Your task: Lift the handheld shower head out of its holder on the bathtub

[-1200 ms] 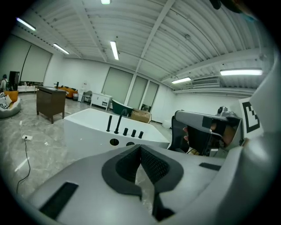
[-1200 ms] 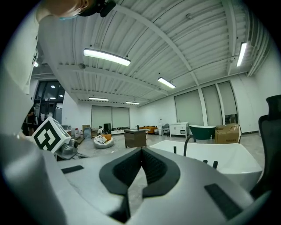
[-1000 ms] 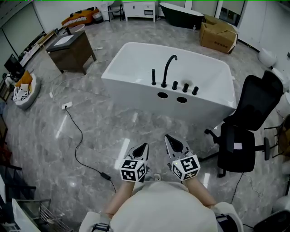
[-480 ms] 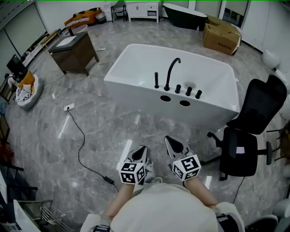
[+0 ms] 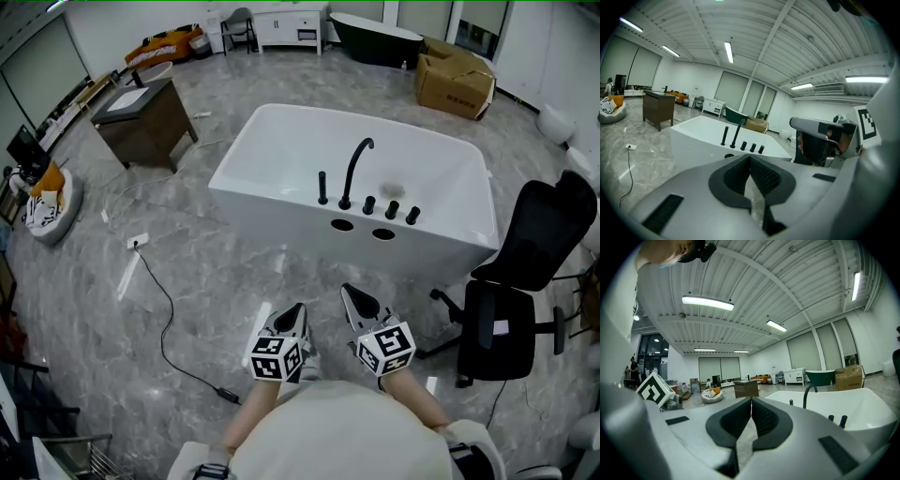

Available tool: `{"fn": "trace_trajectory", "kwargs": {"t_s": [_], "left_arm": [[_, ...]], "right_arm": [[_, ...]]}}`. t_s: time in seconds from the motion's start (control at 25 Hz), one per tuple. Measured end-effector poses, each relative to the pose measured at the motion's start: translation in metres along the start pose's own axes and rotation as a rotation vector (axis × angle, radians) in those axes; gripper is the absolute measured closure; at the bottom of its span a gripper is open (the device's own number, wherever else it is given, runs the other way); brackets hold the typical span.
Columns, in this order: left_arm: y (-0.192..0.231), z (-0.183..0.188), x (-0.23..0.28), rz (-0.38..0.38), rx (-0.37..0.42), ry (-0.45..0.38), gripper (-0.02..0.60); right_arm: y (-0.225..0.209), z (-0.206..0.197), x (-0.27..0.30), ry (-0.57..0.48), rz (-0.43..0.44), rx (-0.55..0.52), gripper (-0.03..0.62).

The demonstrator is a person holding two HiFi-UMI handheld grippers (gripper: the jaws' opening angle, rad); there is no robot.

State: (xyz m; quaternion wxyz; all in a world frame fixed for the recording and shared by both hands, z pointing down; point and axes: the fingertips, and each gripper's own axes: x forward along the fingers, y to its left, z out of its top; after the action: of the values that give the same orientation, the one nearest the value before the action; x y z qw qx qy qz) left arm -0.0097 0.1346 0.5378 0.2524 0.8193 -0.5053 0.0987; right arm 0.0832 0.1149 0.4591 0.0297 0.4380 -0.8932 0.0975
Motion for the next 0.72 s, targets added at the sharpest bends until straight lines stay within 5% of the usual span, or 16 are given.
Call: {"fn": "trace_trajectory", "kwargs": {"t_s": [0.72], "left_arm": [[0.102,0.109,0.102,-0.064,0.031,-0.007,0.561]], "right_arm": [[-0.06,0.045,0.162,0.005,-0.056,0.003,0.574]]}}
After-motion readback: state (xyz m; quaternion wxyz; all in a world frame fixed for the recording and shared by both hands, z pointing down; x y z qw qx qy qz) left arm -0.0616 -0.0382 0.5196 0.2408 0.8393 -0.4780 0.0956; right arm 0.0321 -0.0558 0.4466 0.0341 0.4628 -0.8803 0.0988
